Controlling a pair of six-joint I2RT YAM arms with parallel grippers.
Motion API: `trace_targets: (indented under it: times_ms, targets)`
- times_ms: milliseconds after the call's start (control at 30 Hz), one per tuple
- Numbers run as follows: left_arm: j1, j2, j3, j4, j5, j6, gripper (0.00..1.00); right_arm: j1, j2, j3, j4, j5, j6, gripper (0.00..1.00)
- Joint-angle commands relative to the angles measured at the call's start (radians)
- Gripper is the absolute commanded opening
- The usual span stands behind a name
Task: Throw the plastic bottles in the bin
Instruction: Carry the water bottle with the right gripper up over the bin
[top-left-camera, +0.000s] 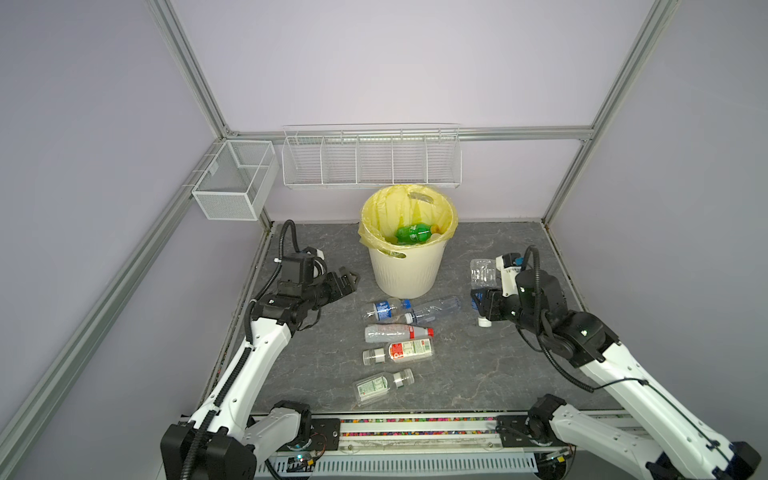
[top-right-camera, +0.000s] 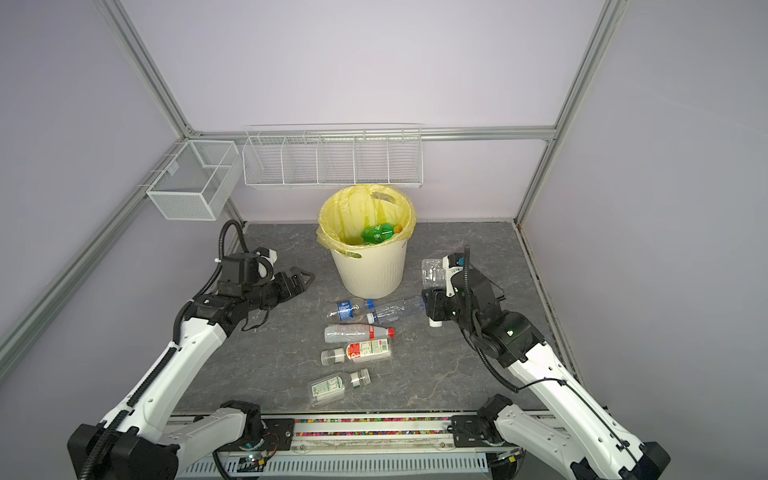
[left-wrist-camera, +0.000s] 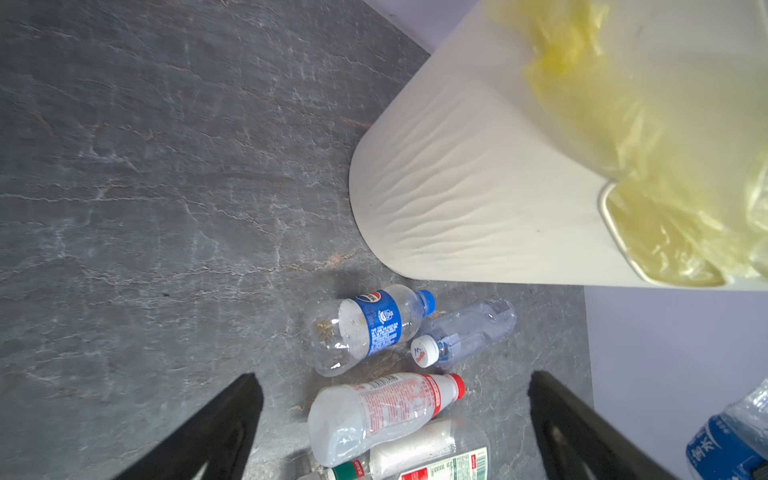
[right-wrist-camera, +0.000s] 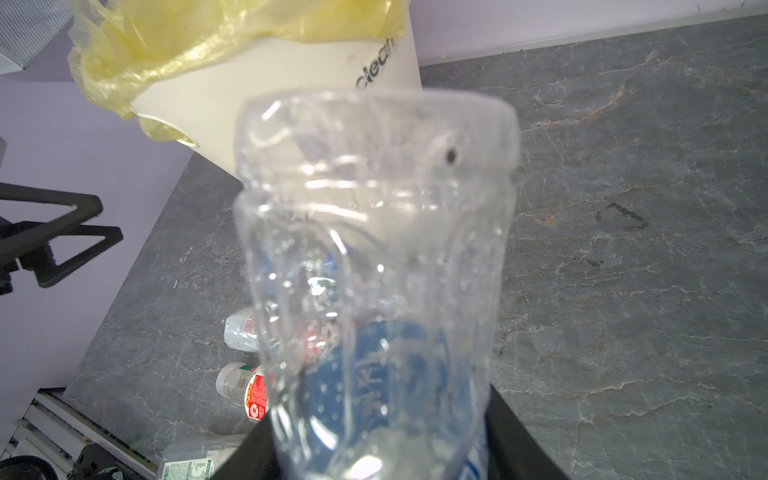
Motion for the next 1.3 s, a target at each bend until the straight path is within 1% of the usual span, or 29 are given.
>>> trace_targets:
  times_ms: [0,167,367,467,600,700,767,867,933,1000,1067,1100,1133,1167,1200,1233,1267]
  targets:
    - [-0.006,-0.016,-0.032,0.014,-0.001,-0.01,1.0,0.004,-0.002,0.048,-0.008,0.018,-0.017,0.56]
    - [-0.006,-0.012,-0.051,0.002,-0.043,0.024,1.0,0.004,-0.03,0.037,-0.013,0.043,-0.045,0.56]
    - [-0.006,-0.002,-0.079,0.029,-0.035,0.024,1.0,0.004,-0.098,0.026,-0.013,0.039,-0.04,0.56]
    - [-0.005,0.007,-0.081,0.034,-0.034,0.028,1.0,0.004,-0.11,0.029,-0.012,0.033,-0.026,0.56]
    - [-0.005,0.01,-0.083,0.034,-0.03,0.029,1.0,0.005,-0.059,0.084,0.016,0.004,-0.038,0.56]
    - [-0.005,0.004,-0.086,0.034,-0.023,0.027,1.0,0.005,0.04,0.19,0.035,-0.026,-0.067,0.56]
    - [-0.005,-0.002,-0.086,0.032,-0.013,0.02,1.0,0.004,0.127,0.285,0.05,-0.043,-0.089,0.56]
    - [-0.005,-0.01,-0.06,0.013,0.046,-0.003,1.0,0.006,0.296,0.462,0.071,-0.05,-0.112,0.59]
    - [-0.005,-0.019,-0.044,0.011,0.09,-0.019,1.0,0.005,0.438,0.622,0.077,-0.054,-0.139,0.6]
    - [-0.005,-0.023,-0.028,0.0,0.102,-0.024,1.0,0.002,0.589,0.79,0.07,-0.042,-0.145,0.64]
    - [-0.006,-0.025,-0.018,-0.018,0.099,-0.021,1.0,-0.006,0.746,0.979,0.042,-0.062,-0.152,0.67]
    - [-0.005,-0.027,-0.014,-0.026,0.098,-0.02,1.0,-0.009,0.829,1.102,0.004,-0.066,-0.162,0.73]
    - [-0.006,-0.029,-0.011,-0.036,0.097,-0.019,1.0,-0.01,0.918,1.229,-0.054,-0.062,-0.173,0.85]
    - [-0.005,-0.031,-0.01,-0.041,0.097,-0.019,1.0,-0.013,0.995,1.347,-0.121,-0.059,-0.18,0.91]
    - [-0.005,-0.032,-0.009,-0.046,0.103,-0.022,1.0,-0.02,1.074,1.491,-0.214,-0.061,-0.178,0.88]
    - [-0.003,-0.034,-0.007,-0.05,0.115,-0.026,1.0,-0.021,1.137,1.629,-0.294,-0.064,-0.177,0.88]
    - [-0.003,-0.034,-0.005,-0.051,0.128,-0.03,1.0,-0.021,1.163,1.7,-0.338,-0.065,-0.177,0.88]
